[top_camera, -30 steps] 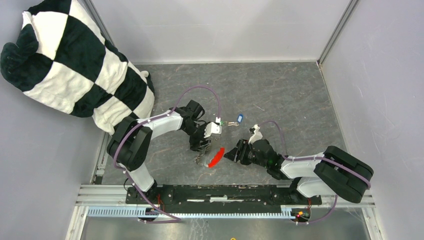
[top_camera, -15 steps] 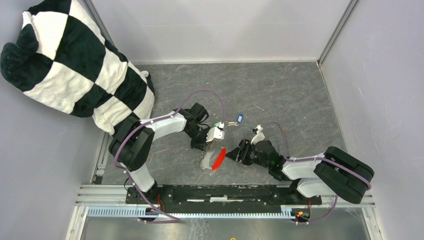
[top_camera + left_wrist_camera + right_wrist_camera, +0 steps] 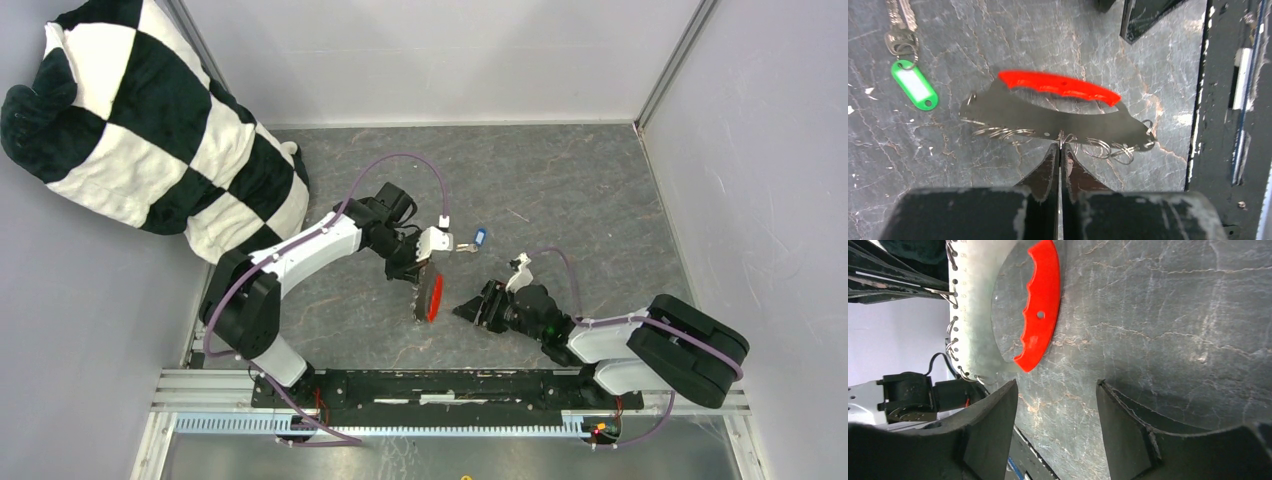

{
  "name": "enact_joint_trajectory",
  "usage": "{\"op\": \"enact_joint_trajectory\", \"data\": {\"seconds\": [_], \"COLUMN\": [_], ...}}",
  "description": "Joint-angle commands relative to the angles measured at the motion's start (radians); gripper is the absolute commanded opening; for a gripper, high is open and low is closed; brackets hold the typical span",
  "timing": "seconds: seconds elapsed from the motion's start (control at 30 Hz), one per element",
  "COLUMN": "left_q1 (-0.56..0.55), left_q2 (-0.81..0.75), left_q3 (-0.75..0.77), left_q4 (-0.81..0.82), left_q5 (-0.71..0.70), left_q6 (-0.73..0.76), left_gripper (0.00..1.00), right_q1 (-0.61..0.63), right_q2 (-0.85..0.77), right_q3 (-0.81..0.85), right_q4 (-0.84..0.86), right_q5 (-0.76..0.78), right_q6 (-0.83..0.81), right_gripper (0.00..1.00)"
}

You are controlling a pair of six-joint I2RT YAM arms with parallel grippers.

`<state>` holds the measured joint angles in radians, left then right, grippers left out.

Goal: Put the keys on the keyring
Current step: Pick up the keyring from the center of the board, then adjust the keyring.

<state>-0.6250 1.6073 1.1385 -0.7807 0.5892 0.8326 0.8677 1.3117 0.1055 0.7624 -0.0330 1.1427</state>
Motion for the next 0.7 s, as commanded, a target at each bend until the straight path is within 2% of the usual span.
{"op": "enact_joint_trajectory", "data": {"seconds": [0.0, 0.17, 0.27, 0.47, 0.67], "left_q1": [-0.001, -0.001, -0.001, -0.002, -0.001], "left_q2": [-0.060, -0.092, -0.097, -0.131, -0.154], "left_q3": [0.060, 0.066, 0.073, 0.036, 0.012], "left_q4": [-0.010, -0.010, -0.011, 0.072, 0.135], "left_q5": [0.068, 0.082, 0.057, 0.011, -0.049], "left_q6": [-0.101, -0.140, -0.188, -0.362, -0.494], "left_gripper": [0.02, 0.02, 0.02, 0.02, 0.02], "right_q1": [-0.005, -0.004, -0.004, 0.024, 0.122], "right_q2": [0.017, 0.070, 0.037, -0.117, -0.128], "right_q3": [-0.011, -0.024, -0.012, 0.140, 0.317], "right_q4": [0.115, 0.288, 0.291, -0.045, -0.340], "right_q5": [-0.020, -0.059, -0.060, 0.025, 0.200], "right_q6": [0.013, 0.042, -0.010, -0.259, -0.505], "right_gripper": [0.66, 0.72, 0.76, 0.78, 0.78]}}
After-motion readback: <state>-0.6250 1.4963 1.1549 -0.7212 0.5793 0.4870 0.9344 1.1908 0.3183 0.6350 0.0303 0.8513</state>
